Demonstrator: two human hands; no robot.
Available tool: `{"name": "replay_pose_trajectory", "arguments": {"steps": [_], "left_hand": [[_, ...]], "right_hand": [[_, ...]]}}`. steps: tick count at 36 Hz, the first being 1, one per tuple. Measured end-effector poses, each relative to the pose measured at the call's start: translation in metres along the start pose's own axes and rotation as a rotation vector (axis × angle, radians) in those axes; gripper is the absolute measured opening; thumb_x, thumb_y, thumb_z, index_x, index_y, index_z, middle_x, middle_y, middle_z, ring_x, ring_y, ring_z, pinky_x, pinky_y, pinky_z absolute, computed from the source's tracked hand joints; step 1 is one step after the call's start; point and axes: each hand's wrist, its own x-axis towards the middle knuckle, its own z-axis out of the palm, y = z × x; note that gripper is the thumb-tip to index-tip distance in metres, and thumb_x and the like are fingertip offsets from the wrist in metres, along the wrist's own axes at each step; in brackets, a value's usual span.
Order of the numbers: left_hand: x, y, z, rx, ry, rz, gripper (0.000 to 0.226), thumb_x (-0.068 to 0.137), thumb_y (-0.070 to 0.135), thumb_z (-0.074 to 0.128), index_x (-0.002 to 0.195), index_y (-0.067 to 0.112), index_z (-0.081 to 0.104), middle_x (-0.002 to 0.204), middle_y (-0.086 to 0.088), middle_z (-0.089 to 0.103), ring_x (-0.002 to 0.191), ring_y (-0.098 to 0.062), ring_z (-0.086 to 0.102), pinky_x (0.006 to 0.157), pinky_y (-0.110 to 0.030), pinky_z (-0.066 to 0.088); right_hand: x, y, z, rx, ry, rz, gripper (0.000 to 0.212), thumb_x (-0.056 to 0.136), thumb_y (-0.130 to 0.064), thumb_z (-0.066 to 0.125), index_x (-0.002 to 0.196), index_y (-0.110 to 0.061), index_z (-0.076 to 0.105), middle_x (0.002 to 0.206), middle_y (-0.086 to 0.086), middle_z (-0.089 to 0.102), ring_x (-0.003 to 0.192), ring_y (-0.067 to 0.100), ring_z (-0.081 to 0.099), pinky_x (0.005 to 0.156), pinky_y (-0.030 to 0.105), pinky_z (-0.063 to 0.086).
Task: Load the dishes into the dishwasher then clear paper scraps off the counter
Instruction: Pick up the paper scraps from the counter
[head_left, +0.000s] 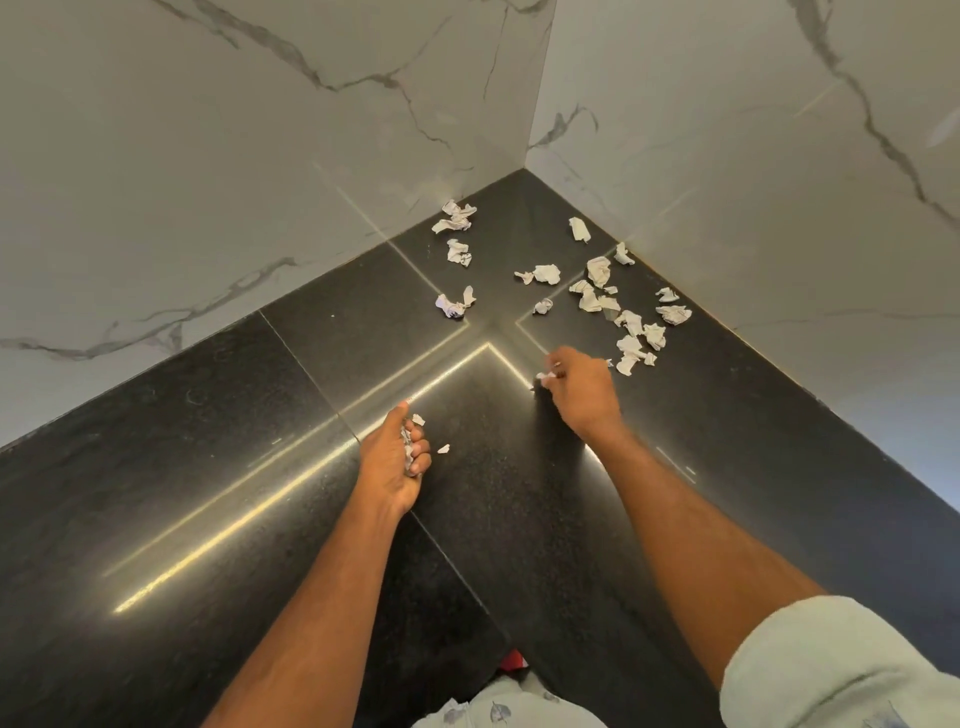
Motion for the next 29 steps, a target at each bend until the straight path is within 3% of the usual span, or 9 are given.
{"name": "replay_pose_trajectory", "arguments": {"steps": [3,7,10,13,18,21,24,26,29], "left_hand": [[-0.003,0.000,-0.005,0.013,-0.021,0.014,0.031,0.098,0.025,0.062,0.072,0.014,0.051,0.061,-0.001,0.046,0.040,-0.006,0.033,0.031,-0.018,0.021],[-0.008,-0.007,-0.004,0.104,-0.060,0.055,0.022,0.098,0.025,0.063,0.083,0.010,0.057,0.061,-0.001,0.047,0.040,-0.006,0.034,0.032,-0.017,0.022],[-0.011,-0.009,-0.005,0.143,-0.077,0.068,0.019,0.097,0.025,0.063,0.086,0.010,0.059,0.062,-0.001,0.045,0.040,-0.005,0.033,0.033,-0.017,0.021],[-0.013,-0.008,-0.009,0.115,-0.074,0.060,0.025,0.096,0.026,0.064,0.075,0.015,0.060,0.062,-0.001,0.045,0.042,-0.006,0.032,0.035,-0.018,0.019],[-0.016,-0.006,-0.016,-0.013,-0.051,0.025,0.030,0.099,0.028,0.060,0.074,0.014,0.052,0.061,-0.001,0.048,0.040,-0.007,0.037,0.032,-0.018,0.022],[-0.018,-0.005,-0.019,-0.065,-0.032,0.033,0.030,0.100,0.027,0.058,0.075,0.014,0.051,0.060,0.000,0.047,0.040,-0.007,0.036,0.032,-0.018,0.021],[-0.020,-0.005,-0.019,-0.063,-0.020,0.039,0.029,0.100,0.027,0.058,0.075,0.014,0.050,0.059,0.000,0.047,0.041,-0.007,0.036,0.033,-0.018,0.021],[-0.022,-0.004,-0.021,-0.039,-0.012,0.043,0.030,0.101,0.027,0.058,0.075,0.014,0.050,0.059,0.000,0.047,0.042,-0.007,0.036,0.033,-0.018,0.022],[-0.024,-0.002,-0.024,-0.025,-0.007,0.043,0.031,0.101,0.027,0.056,0.074,0.015,0.049,0.060,0.000,0.046,0.041,-0.008,0.036,0.034,-0.019,0.021]], "right_hand": [[-0.013,0.012,-0.020,0.339,0.124,0.175,0.004,0.086,-0.017,0.077,0.085,-0.016,0.073,0.077,-0.005,0.070,0.068,0.007,0.063,0.072,0.024,0.055],[-0.031,0.021,-0.031,0.327,-0.005,0.169,0.009,0.084,-0.019,0.080,0.079,-0.014,0.074,0.067,-0.006,0.066,0.056,-0.003,0.056,0.058,0.007,0.041],[-0.042,0.024,-0.026,0.201,-0.125,0.100,0.011,0.082,-0.021,0.081,0.076,-0.017,0.073,0.079,-0.009,0.061,0.072,0.000,0.055,0.066,0.018,0.042],[-0.051,0.023,-0.016,0.110,-0.163,0.043,0.013,0.083,-0.016,0.079,0.075,-0.019,0.069,0.090,-0.008,0.059,0.087,0.011,0.058,0.075,0.026,0.045],[-0.058,0.002,-0.002,0.097,-0.115,0.091,0.020,0.083,-0.009,0.074,0.072,-0.021,0.063,0.075,-0.008,0.066,0.074,0.014,0.065,0.066,0.027,0.051],[-0.069,-0.032,0.015,0.220,-0.221,-0.040,0.015,0.080,-0.010,0.079,0.087,-0.018,0.068,0.076,-0.005,0.067,0.070,0.009,0.062,0.065,0.020,0.048],[-0.081,-0.063,0.034,0.208,-0.350,-0.181,0.031,0.082,-0.012,0.079,0.110,-0.023,0.071,0.087,-0.005,0.071,0.077,0.006,0.065,0.074,0.020,0.052],[-0.083,-0.079,0.045,0.067,-0.385,-0.261,0.038,0.085,-0.016,0.077,0.121,-0.023,0.070,0.101,0.000,0.071,0.091,0.013,0.066,0.085,0.027,0.054],[-0.081,-0.093,0.055,-0.133,-0.396,-0.300,0.024,0.090,-0.019,0.070,0.113,-0.015,0.075,0.108,0.012,0.069,0.100,0.030,0.067,0.089,0.038,0.055]]}}
